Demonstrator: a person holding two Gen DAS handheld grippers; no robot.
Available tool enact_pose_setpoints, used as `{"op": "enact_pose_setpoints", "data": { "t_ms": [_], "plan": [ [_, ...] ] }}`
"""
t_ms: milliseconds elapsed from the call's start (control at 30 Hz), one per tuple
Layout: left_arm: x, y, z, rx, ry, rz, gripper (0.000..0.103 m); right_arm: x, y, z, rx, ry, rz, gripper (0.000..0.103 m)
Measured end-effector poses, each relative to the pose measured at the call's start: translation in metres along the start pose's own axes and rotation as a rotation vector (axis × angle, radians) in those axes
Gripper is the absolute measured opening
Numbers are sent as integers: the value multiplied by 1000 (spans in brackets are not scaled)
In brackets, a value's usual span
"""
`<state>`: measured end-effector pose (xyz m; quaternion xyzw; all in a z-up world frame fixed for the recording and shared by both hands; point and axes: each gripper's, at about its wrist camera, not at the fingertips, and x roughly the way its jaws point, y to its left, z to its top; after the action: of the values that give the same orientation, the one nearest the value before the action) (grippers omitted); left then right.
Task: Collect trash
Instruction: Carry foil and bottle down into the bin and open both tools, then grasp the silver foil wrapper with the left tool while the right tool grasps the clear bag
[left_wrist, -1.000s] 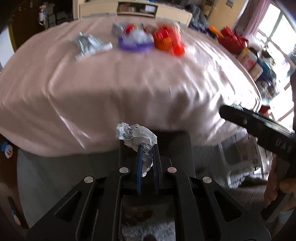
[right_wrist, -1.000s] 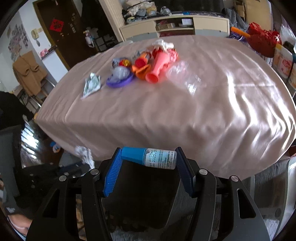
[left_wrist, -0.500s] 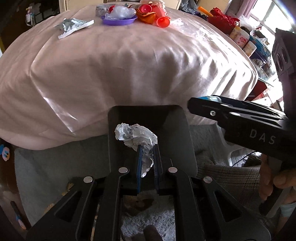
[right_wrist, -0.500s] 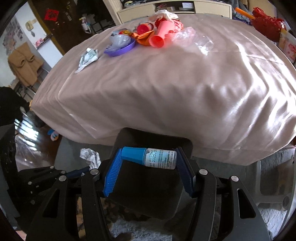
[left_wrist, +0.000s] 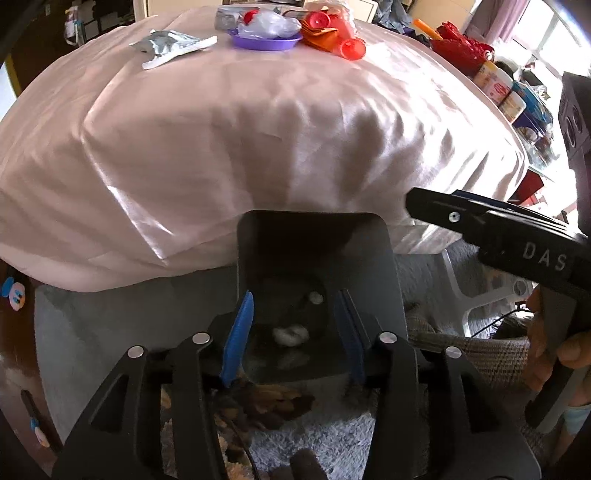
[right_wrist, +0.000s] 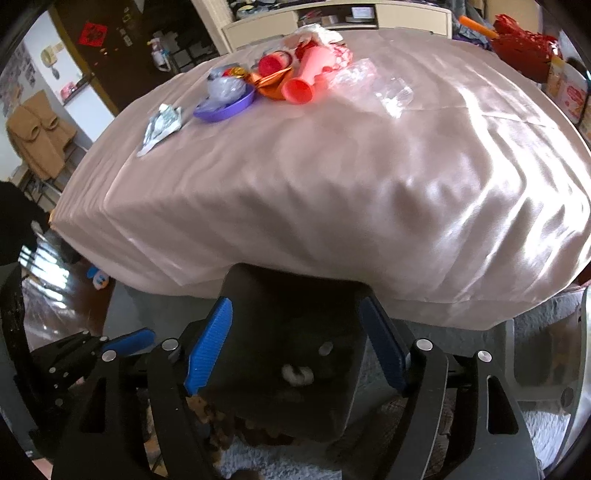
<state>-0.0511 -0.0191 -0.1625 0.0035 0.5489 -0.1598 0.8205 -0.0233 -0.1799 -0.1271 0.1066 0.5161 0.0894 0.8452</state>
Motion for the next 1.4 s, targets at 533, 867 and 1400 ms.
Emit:
{"op": "enact_pose_setpoints", "data": {
  "t_ms": [533,867,1400],
  "plan": [
    [-55,48,69,-58,-149,180,71,-37,-39,69,2,-147,-102,74],
    [-65,78,139,-122,-222,203,75,-24,-44,106,-43,-161,-114,74],
    [0,108,208,-216,-163,205,77,11,-39,129,-99,-176,-105,68]
  ]
}}
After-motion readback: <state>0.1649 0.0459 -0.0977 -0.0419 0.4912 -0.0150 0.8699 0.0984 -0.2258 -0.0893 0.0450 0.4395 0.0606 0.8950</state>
